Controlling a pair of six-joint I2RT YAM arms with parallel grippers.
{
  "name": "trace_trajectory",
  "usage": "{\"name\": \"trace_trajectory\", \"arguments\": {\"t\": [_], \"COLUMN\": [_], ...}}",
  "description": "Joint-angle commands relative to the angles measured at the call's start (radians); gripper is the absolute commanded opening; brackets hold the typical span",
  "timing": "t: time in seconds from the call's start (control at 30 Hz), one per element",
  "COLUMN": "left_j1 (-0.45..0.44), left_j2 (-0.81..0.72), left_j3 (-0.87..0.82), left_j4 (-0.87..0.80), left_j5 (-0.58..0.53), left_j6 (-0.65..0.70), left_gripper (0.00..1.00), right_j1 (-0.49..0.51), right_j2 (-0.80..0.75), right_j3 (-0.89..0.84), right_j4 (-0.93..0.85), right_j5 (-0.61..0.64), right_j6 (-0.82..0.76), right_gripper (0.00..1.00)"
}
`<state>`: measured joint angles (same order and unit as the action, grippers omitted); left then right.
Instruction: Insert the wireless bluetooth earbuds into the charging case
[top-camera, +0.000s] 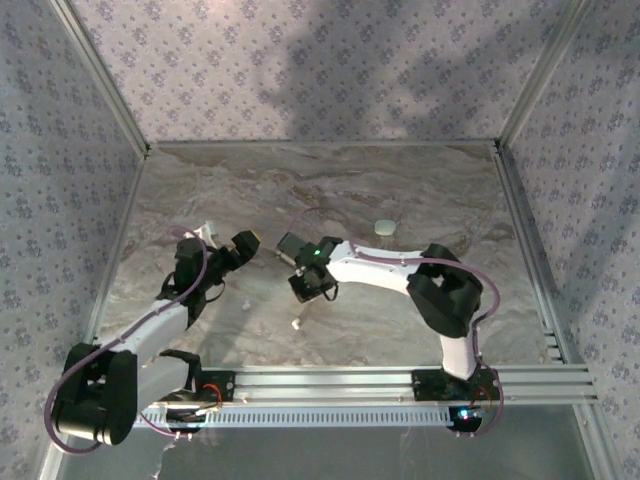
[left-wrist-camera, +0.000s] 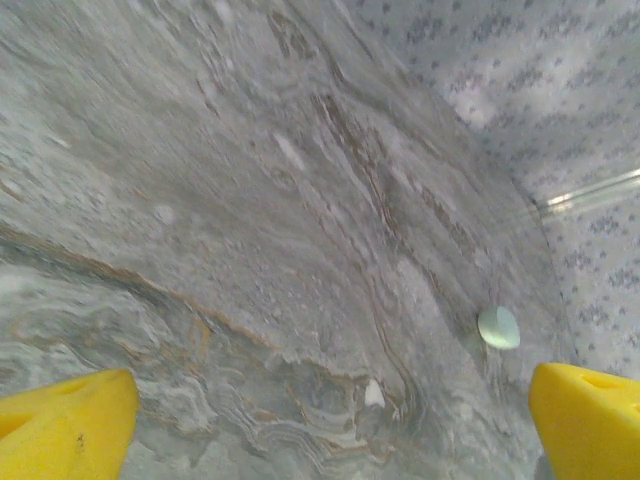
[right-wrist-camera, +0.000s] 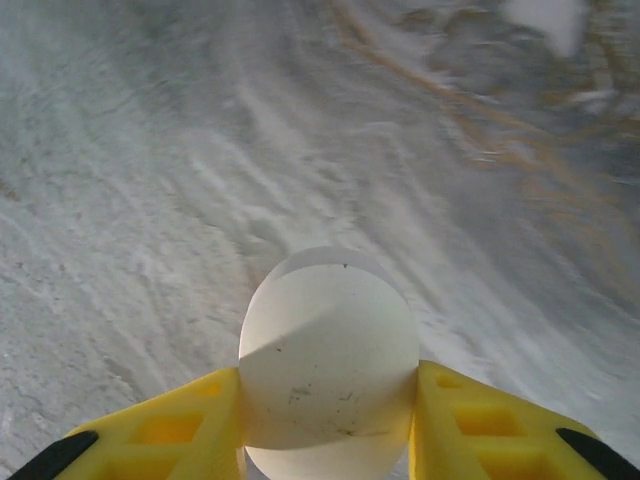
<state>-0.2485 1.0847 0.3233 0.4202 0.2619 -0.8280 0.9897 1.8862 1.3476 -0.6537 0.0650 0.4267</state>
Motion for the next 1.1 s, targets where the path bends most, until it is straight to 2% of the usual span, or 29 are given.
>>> {"name": "trace_trajectory", "arguments": {"t": [0.0, 0.1, 0.27, 0.57, 0.8, 1.07], "left_j1": [-0.057, -0.114, -0.185, -0.271, -0.325, -0.332], "left_j2": [0.041, 0.088, 0.203, 0.435, 0.509, 0.574], "left_j3": [0.065, 0.092, 0.138, 0.229, 0.285, 0.321], "left_j4": [0.057, 0.075, 0.160, 0.339, 0.344, 0.354], "left_j5": [0.055, 0.072, 0.170, 0.371, 0.434, 0.476], "left_j6": [0.037, 0.064, 0.074, 0.003, 0.006, -0.010], "left_gripper": [1.00, 1.00, 0.99, 0.83, 0.76, 0.73], "right_j1": [-0.062, -0.128, -0.245, -0.445, -0.525, -0.553], "right_j2": [-0.089, -0.145, -0.246, -0.395, -0.432, -0.437], "right_j3": [-0.069, -0.137, -0.263, -0.407, -0.452, -0.473], "right_j4": [0.047, 0.103, 0.179, 0.302, 0.381, 0.430], "right_j5": [-0.060, -0.132, -0.275, -0.517, -0.637, -0.701], "right_j6": [0.027, 0.017, 0.022, 0.064, 0.112, 0.148], "right_gripper": [0.39, 0.39, 0.39, 0.40, 0.40, 0.40]}}
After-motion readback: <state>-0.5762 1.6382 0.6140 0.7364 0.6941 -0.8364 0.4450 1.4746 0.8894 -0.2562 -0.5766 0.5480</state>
